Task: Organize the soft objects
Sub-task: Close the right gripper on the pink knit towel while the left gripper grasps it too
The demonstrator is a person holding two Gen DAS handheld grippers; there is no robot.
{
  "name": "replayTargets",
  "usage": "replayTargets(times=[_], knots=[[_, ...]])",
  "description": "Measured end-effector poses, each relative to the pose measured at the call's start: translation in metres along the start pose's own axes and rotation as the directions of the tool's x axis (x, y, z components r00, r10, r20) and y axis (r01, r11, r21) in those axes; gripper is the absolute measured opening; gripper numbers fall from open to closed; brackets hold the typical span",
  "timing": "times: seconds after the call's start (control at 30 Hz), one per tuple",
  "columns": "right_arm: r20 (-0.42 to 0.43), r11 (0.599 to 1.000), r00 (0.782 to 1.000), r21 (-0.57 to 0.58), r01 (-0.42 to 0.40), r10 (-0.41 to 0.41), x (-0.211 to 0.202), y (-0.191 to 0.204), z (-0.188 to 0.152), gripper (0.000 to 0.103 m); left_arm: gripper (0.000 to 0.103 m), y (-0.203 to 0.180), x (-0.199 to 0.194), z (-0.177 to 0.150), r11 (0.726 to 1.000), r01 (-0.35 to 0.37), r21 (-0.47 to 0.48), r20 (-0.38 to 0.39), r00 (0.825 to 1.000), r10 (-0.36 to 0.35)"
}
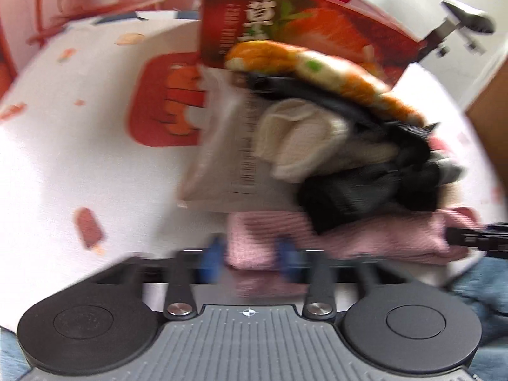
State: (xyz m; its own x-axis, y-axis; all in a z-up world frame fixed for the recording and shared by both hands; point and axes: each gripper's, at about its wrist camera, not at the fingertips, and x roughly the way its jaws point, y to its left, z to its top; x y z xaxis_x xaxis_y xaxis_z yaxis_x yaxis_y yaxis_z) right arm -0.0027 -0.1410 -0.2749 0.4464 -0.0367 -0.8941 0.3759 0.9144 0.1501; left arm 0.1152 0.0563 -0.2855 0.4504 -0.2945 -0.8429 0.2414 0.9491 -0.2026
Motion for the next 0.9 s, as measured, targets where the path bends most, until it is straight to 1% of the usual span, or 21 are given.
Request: replayTargets(times=[0.03,0.07,0.1,0.17,0.27,0.33,0.4,0.47,0.53,0.6,0.67,0.77,0.8,0.83,0.87,0.9], knots=[[0.013,1.000,1.000,-0.019,0.000,0.000,-0.004,0.004,0.001,0.015,0.022,-0.006,-0.006,-0.003,1.000,-0.019,0.021,0.008,1.000,0.019],[0.028,0.999,1.000,-0.036,-0.004,0.005,-0.008,0.007,0.001,0.014,0.017,-0.009,-0.008,-0.003,0.999,-0.034,0.043,0.014,0.999,0.034],[0.044,0.999,0.999,-0.054,-0.005,0.007,-0.013,0.011,0.002,0.014,0.014,-0.012,-0.009,-0.004,0.998,-0.030,0.047,0.018,0.999,0.029],[0.068,0.997,0.998,-0.083,-0.005,0.010,-0.021,0.016,0.004,0.013,0.011,-0.012,-0.014,-0.005,0.999,-0.017,0.039,0.031,0.999,0.016],[0.085,0.995,0.996,-0.097,-0.029,0.038,-0.030,0.019,0.006,0.013,0.010,-0.010,-0.028,-0.009,1.000,-0.001,0.013,0.065,0.998,0.000],[0.098,0.995,0.993,-0.085,-0.059,0.067,-0.036,0.019,0.007,0.013,0.009,-0.009,-0.040,-0.011,1.000,-0.003,0.002,0.103,0.995,0.003],[0.125,0.993,0.988,-0.095,-0.075,0.086,-0.043,0.021,0.008,0.013,0.009,-0.008,-0.056,-0.013,1.000,-0.016,0.004,0.154,0.988,0.015],[0.157,0.990,0.984,-0.123,-0.070,0.089,-0.050,0.027,0.009,0.013,0.009,-0.011,-0.071,-0.014,0.999,-0.033,0.018,0.212,0.977,0.028],[0.184,0.986,0.978,-0.152,-0.072,0.100,-0.058,0.033,0.011,0.013,0.009,-0.020,-0.089,-0.019,0.995,-0.072,0.072,0.296,0.954,0.048],[0.205,0.983,0.971,-0.159,-0.092,0.124,-0.066,0.035,0.015,0.013,0.009,-0.027,-0.101,-0.023,0.988,-0.111,0.110,0.365,0.929,0.064],[0.236,0.982,0.962,-0.161,-0.098,0.134,-0.075,0.036,0.019,0.013,0.009,-0.029,-0.112,-0.026,0.987,-0.113,0.114,0.420,0.906,0.056],[0.281,0.980,0.949,-0.172,-0.096,0.142,-0.085,0.038,0.023,0.013,0.009,-0.027,-0.121,-0.024,0.992,-0.090,0.087,0.473,0.880,0.039],[0.293,0.980,0.945,-0.175,-0.097,0.146,-0.088,0.038,0.024,0.013,0.009,-0.026,-0.122,-0.023,0.993,-0.085,0.079,0.484,0.874,0.037],[0.306,0.979,0.940,-0.180,-0.097,0.150,-0.090,0.039,0.024,0.013,0.009,-0.026,-0.121,-0.020,0.994,-0.081,0.077,0.488,0.872,0.034],[0.314,0.978,0.937,-0.184,-0.096,0.151,-0.091,0.039,0.024,0.013,0.009,-0.027,-0.120,-0.019,0.994,-0.079,0.079,0.484,0.874,0.031],[0.318,0.978,0.936,-0.187,-0.094,0.151,-0.090,0.039,0.024,0.013,0.009,-0.031,-0.115,-0.018,0.993,-0.081,0.084,0.473,0.880,0.031]])
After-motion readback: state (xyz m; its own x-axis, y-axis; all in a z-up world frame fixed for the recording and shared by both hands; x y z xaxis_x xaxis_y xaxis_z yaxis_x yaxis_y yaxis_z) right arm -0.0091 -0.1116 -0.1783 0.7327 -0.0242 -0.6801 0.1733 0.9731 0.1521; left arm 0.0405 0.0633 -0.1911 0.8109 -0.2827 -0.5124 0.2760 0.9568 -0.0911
